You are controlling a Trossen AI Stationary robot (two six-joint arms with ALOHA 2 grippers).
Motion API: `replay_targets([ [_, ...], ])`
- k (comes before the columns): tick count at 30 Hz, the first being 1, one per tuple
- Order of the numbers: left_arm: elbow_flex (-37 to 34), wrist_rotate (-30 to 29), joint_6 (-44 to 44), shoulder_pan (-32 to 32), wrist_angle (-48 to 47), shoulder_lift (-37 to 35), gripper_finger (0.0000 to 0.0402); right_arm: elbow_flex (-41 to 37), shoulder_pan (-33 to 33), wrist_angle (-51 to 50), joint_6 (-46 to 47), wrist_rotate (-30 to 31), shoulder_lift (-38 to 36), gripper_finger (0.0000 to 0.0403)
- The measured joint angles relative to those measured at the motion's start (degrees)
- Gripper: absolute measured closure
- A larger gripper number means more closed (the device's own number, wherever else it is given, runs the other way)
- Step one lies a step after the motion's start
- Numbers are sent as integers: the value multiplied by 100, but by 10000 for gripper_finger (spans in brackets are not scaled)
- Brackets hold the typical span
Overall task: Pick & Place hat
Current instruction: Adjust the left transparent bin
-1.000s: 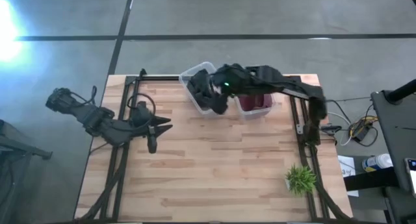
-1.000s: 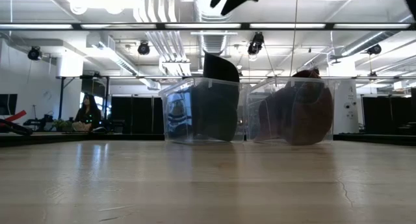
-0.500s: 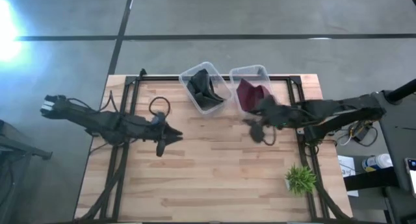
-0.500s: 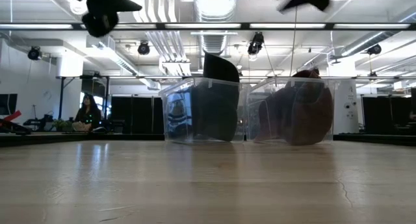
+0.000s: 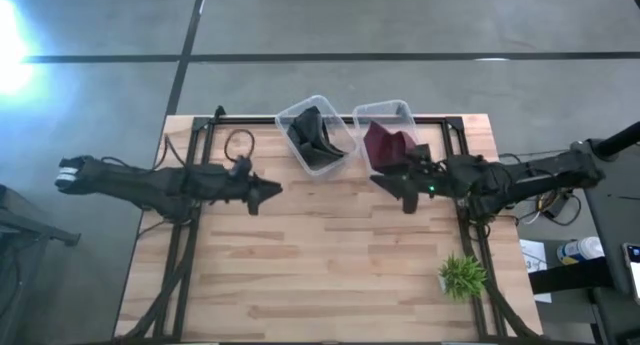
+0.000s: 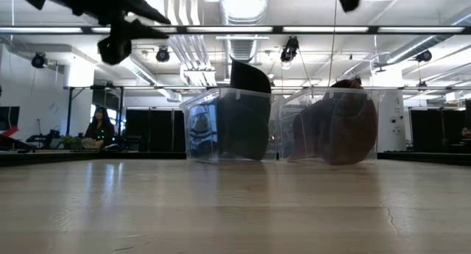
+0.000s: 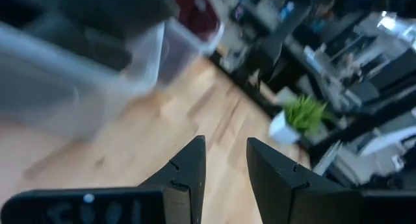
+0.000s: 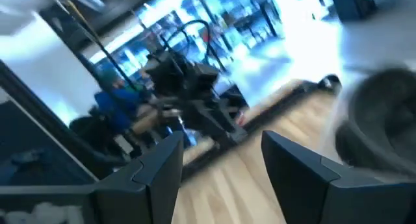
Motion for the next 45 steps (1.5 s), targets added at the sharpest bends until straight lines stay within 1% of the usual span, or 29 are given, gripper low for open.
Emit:
replay_targets([
  [2, 222, 7, 155, 183, -133, -69, 296, 113, -271, 218, 28, -233, 274, 197],
  [4, 483, 9, 239, 357, -467, -129, 296, 325, -572, 177, 389, -607, 528, 197],
  [6, 789, 35, 327, 473, -977, -180, 296, 608, -772, 201, 602, -1050, 699, 197],
  [8, 1076, 48, 451, 514, -1561, -215, 296, 894, -880, 267, 709, -1313, 809, 197],
  [10, 1352, 54, 533, 514, -2091, -236, 296, 1187, -920, 276, 541, -1328, 969, 197],
  [12, 1556, 55, 566, 510, -2483, -245, 296, 1435, -923, 336, 24, -1321, 1138, 197],
  [13, 1644, 55, 568, 510, -2588, -249, 296, 1575, -874, 524, -312, -1262, 1238, 197],
  [14, 1718, 55, 570, 510, -2676, -251, 296, 1773, -823, 622, -429, -1136, 1372, 197],
  [15, 1782, 54, 572, 510, -2742, -251, 296, 2019, -817, 439, -369, -1087, 1538, 197],
  [16, 1826, 62, 572, 510, -2747, -256, 296, 2300, -872, -140, -239, -1108, 1731, 197],
  [18, 1875, 132, 609, 508, -2743, -263, 296, 2886, -982, -1799, -130, -1124, 2210, 197],
  [20, 1878, 212, 674, 503, -2783, -285, 296, 3410, -1050, -3174, -156, -998, 2870, 197],
  [22, 1878, 312, 695, 503, -3057, -324, 296, 3853, -1095, -4173, -225, -995, 3544, 197],
  [23, 1878, 312, 697, 498, -3294, -354, 296, 4138, -1092, -4469, -272, -1076, 3817, 197],
  [25, 1859, 304, 673, 499, -3876, -414, 296, 4763, -1099, -4776, -331, -1365, 4246, 197],
  [27, 1822, 248, 539, 499, -4356, -507, 296, 5308, -1121, -5250, -487, -1438, 4688, 197],
  [31, 1794, 93, 271, 499, -4745, -727, 296, 6414, -1234, -6082, -732, -733, 5674, 197],
  [37, 1714, 94, 151, 499, -4785, -1080, 296, 7992, -1463, -7199, -789, -723, 6680, 197],
  [41, 1655, 92, 149, 499, -4778, -1234, 296, 8782, -1492, -7636, -793, -792, 7362, 197],
  [45, 1528, 92, 146, 499, -4784, -1363, 296, 8741, -1479, -7558, -568, -1296, 7465, 197],
])
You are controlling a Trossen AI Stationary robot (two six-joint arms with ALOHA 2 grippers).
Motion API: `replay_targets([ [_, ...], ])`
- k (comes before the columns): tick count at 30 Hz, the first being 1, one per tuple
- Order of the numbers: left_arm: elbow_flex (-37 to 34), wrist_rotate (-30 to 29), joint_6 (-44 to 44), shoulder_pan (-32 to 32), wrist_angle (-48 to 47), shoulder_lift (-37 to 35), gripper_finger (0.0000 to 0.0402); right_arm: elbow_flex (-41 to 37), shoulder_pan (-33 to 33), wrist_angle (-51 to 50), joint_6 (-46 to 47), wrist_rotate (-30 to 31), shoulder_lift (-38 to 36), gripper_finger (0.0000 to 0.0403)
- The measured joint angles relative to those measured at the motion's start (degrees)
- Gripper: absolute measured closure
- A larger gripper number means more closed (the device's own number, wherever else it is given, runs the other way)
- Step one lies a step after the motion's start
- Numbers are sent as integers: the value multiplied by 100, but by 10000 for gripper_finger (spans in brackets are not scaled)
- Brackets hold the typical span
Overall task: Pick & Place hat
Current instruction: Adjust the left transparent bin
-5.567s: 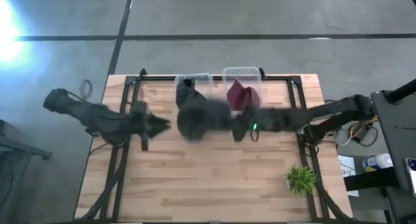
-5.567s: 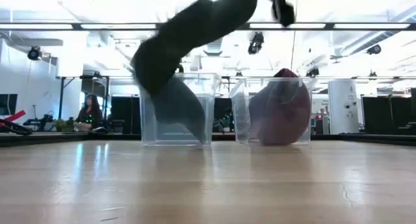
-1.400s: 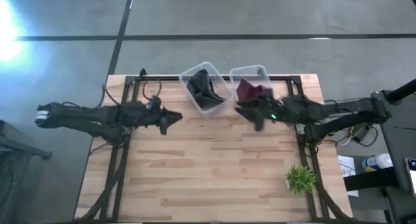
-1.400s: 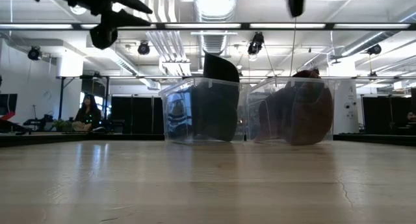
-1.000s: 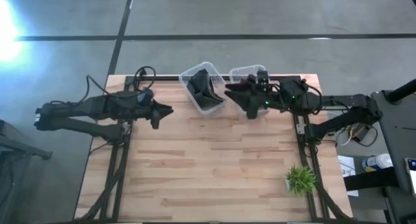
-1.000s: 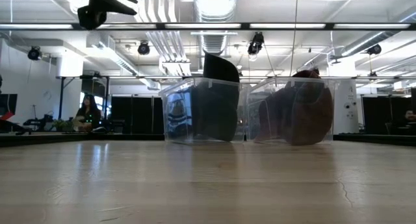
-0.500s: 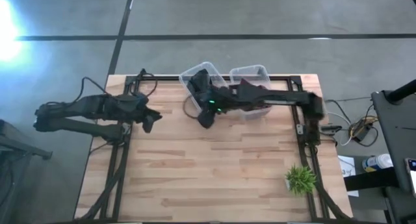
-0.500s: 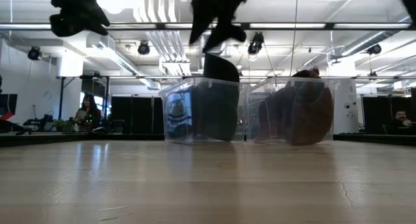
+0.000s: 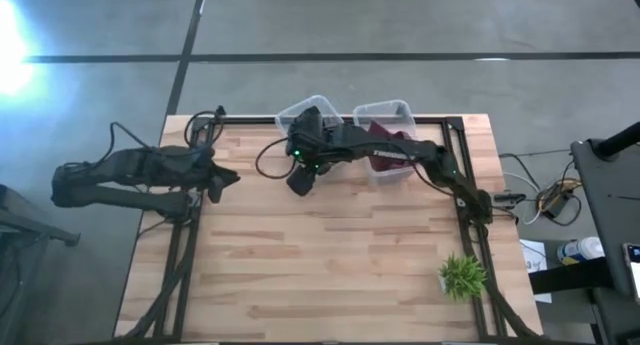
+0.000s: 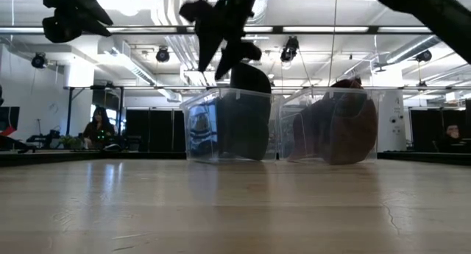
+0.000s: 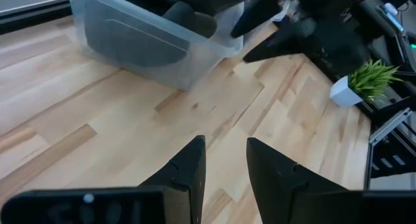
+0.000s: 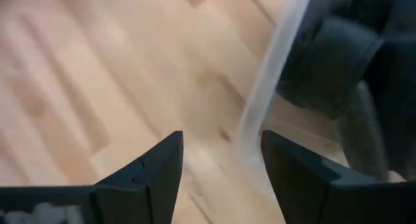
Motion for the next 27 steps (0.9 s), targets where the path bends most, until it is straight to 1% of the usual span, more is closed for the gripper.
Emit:
replay_targets([
  [3, -72, 2, -2, 0, -15, -34, 296, -49, -41, -58, 209, -43, 248, 197],
  [6, -105, 1, -2, 0, -19, -37, 296, -27, -36, 83, 263, -171, 280, 197],
  [9, -116, 0, -2, 0, -19, -47, 296, 0, -10, 451, 139, -238, 161, 197],
  [14, -168, -2, 7, 0, 3, -69, 296, 43, -2, 1398, 96, -360, -203, 197],
  [16, -188, -2, 7, 0, -11, -78, 296, 63, -37, 1477, 66, -273, -351, 197],
  [17, -190, 0, 7, 0, -16, -87, 296, 63, -62, 1410, -44, -156, -409, 197],
  [19, -190, 0, -9, 0, -13, -94, 296, 53, -100, 988, -380, 260, -477, 197],
  [23, -190, 1, -45, 0, -2, -110, 296, 52, -125, -475, -1192, 864, -655, 198],
  [25, -190, 1, -66, 0, 7, -110, 296, 65, -121, -1234, -1918, 1179, -714, 201],
  [27, -190, 0, -76, 0, 8, -108, 296, 40, -127, -1745, -2656, 1766, -688, 208],
])
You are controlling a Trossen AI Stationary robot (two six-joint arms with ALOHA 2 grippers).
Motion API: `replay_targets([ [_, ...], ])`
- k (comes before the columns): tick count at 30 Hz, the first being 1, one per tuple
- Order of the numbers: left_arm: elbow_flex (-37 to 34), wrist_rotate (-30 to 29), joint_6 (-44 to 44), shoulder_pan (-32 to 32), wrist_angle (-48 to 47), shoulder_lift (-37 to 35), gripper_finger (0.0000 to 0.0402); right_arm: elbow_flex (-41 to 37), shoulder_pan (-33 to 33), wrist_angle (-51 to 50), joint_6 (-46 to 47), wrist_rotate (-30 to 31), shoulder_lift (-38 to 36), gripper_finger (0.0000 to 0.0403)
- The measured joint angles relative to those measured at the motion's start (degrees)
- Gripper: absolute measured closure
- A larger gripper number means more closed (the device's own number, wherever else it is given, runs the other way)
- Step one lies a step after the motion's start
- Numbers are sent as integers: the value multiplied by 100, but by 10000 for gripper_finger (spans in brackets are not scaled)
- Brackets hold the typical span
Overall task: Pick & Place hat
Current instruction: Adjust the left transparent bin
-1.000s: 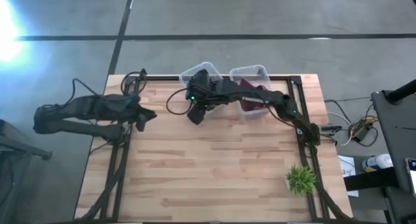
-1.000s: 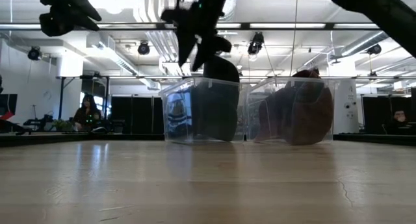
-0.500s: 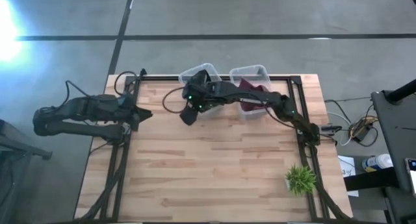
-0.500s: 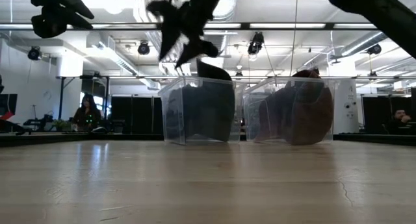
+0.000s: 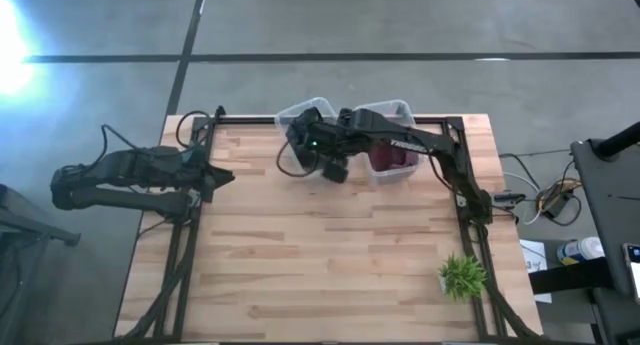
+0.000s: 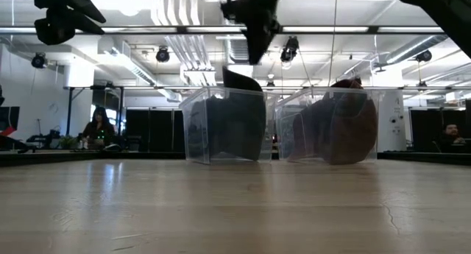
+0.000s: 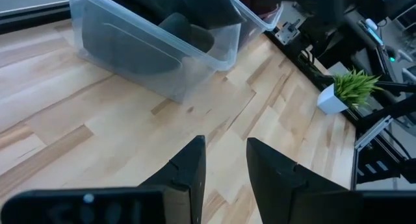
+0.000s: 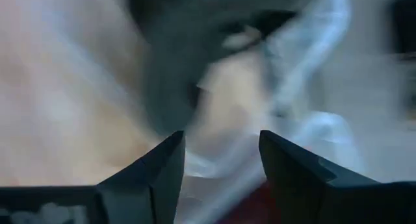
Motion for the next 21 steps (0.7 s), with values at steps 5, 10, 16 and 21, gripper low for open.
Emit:
replay_targets([
  [5, 0, 2, -70, 0, 15, 11, 296, -24, -255, 18, -885, 600, 47, 241],
  [10, 0, 2, -139, 0, 25, 11, 296, -24, -902, 321, -1259, 204, 38, 311],
  [16, 0, 2, -199, 0, 52, 11, 296, -9, -1623, 485, -1323, -1324, 40, 388],
  [21, 0, -42, -205, 0, 52, 11, 296, -86, -1817, 480, -1943, -1371, 49, 393],
])
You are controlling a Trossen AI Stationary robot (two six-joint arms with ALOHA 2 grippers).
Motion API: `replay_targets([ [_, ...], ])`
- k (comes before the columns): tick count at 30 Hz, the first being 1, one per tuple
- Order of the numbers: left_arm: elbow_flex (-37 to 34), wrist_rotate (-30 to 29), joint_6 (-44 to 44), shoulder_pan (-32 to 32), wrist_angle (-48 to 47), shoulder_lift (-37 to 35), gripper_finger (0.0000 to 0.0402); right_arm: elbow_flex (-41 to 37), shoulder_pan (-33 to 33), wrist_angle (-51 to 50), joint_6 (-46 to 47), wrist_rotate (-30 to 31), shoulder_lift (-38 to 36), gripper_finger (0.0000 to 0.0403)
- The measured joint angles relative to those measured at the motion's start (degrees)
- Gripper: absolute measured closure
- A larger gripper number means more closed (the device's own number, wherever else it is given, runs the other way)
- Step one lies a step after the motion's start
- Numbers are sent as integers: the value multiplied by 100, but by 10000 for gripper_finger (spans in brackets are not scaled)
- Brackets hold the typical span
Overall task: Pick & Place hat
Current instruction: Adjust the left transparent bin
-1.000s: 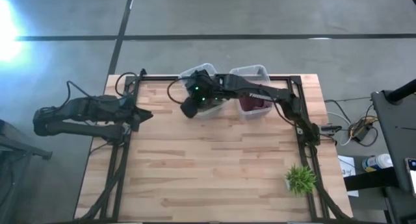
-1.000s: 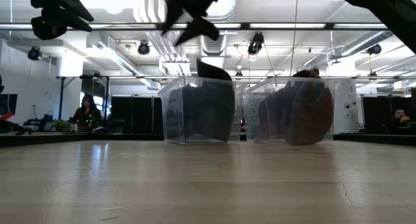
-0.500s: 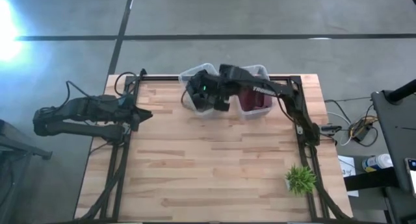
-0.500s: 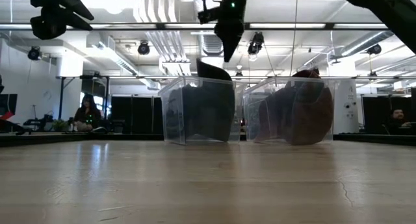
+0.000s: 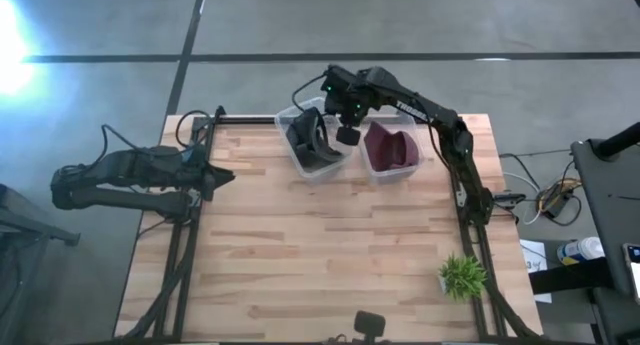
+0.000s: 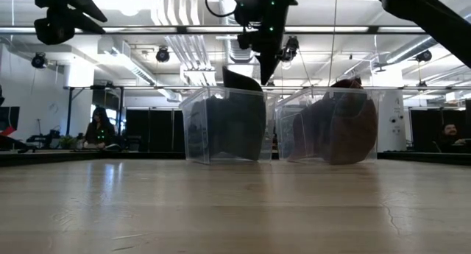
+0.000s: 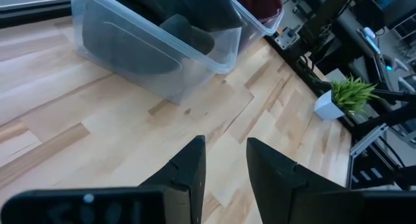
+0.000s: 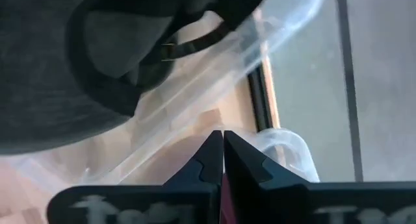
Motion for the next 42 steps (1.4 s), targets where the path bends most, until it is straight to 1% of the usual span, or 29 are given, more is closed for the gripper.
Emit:
replay_targets([
  [5, 0, -121, 13, 1, 5, 0, 296, -78, -122, 24, -392, -555, 2, 394],
  [9, 0, -267, 37, 2, 7, 2, 296, -441, -109, 169, -561, -723, 1, 394],
  [13, 0, -317, 98, 0, 13, 2, 296, -902, -115, 357, -585, -721, 4, 394],
  [17, 0, -326, 101, 0, 26, 2, 296, -1156, -108, 503, -568, -324, -22, 394],
  [18, 0, -326, 101, 2, 26, 2, 296, -1168, -107, 502, -554, -304, -22, 394],
  [30, 0, -400, 105, 2, 91, 2, 296, -709, -100, 414, -287, -381, -17, 394],
  [34, 0, -413, 148, 0, 220, 2, 296, -863, -97, 395, -243, -392, -1, 394],
  [40, 0, -413, 157, 1, 252, 2, 296, -1314, -16, 404, -111, -481, 1, 394],
  [42, 0, -413, 157, 0, 251, 2, 296, -1446, 43, 405, -68, -701, 2, 394],
])
